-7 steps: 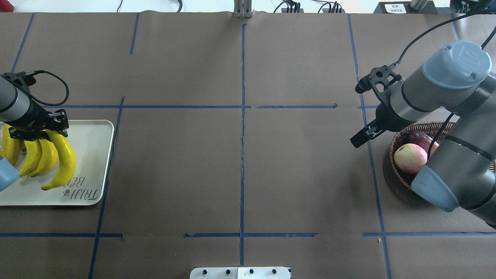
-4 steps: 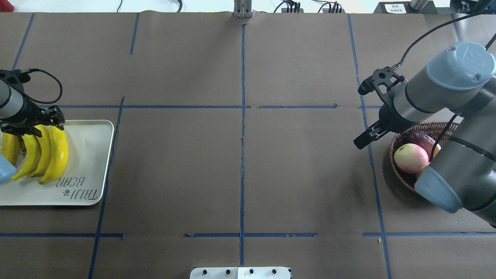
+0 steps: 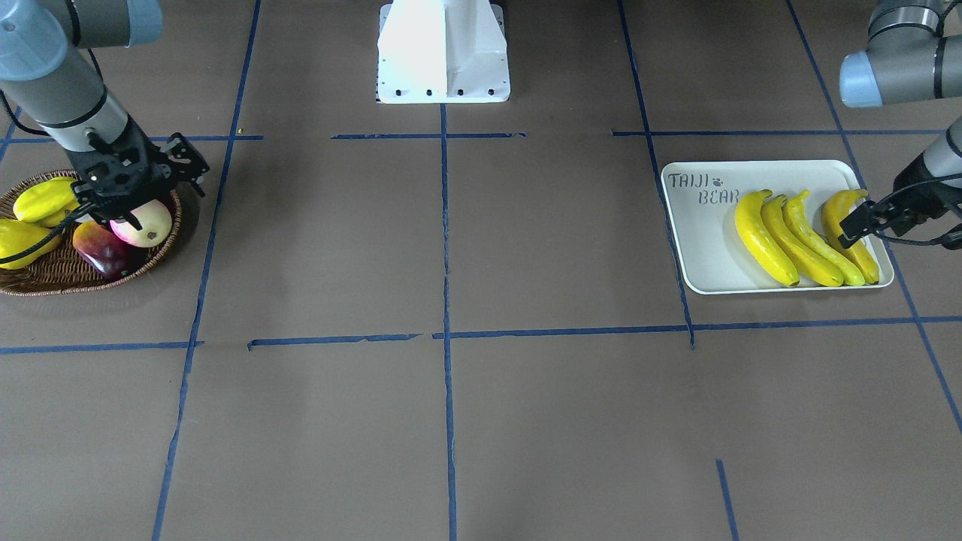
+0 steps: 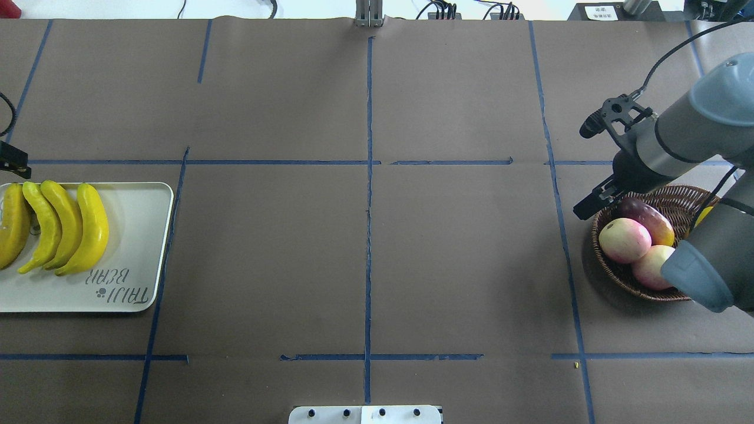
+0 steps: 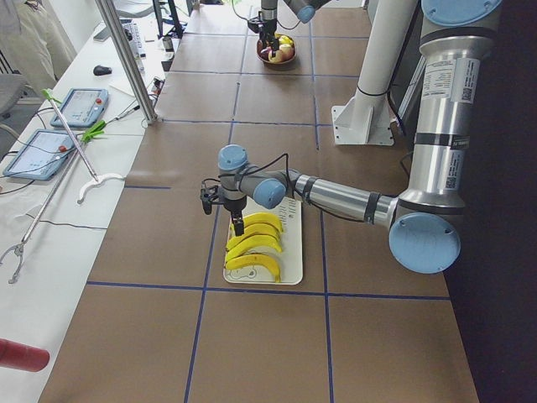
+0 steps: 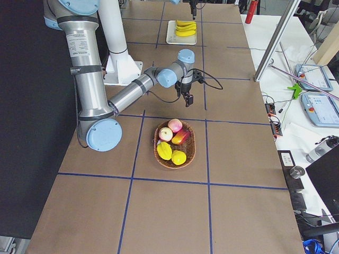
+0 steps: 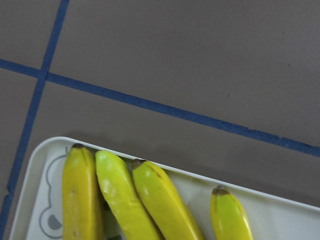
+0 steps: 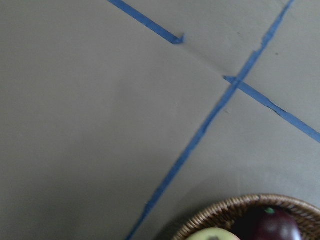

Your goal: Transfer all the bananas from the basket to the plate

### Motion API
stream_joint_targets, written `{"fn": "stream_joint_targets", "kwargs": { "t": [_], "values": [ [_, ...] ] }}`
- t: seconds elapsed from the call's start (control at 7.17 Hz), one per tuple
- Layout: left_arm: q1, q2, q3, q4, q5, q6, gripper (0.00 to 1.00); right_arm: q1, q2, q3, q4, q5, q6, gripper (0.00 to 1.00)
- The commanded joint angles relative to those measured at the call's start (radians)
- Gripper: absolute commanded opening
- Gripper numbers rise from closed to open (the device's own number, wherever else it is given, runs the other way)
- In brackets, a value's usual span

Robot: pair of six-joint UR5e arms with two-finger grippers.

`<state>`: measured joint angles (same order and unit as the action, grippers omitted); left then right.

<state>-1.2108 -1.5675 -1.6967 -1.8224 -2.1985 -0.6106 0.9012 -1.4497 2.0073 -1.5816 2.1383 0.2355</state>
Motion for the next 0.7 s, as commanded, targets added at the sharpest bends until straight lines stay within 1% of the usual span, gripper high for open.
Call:
{"fn": "stream_joint_targets", "kwargs": {
  "t": [0.0,0.14,0.28,0.42,0.56],
  "values": [
    [-0.174,0.006,-0.003,0.211,-0.007,0.47,1.0,0.169,-0.107,-0.025,-0.003,0.078,-0.251,0.99],
    [-0.237,0.0,-0.006,0.312,-0.007,0.632,1.0,0.268,-0.147,-0.083,-0.003,0.131,-0.424,0.99],
    [-0.287,0.0,-0.004,0.375,-0.007,0.761,1.0,0.363,-0.153,-0.157,-0.003,0.168,-0.574,0.99],
    [-0.347,0.003,-0.017,0.45,-0.018,0.819,1.0,0.44,-0.158,-0.232,-0.005,0.179,-0.697,0.99],
    [-0.378,0.016,-0.018,0.469,-0.088,0.815,1.0,0.491,-0.184,-0.266,-0.008,0.177,-0.705,0.99]
  ]
}}
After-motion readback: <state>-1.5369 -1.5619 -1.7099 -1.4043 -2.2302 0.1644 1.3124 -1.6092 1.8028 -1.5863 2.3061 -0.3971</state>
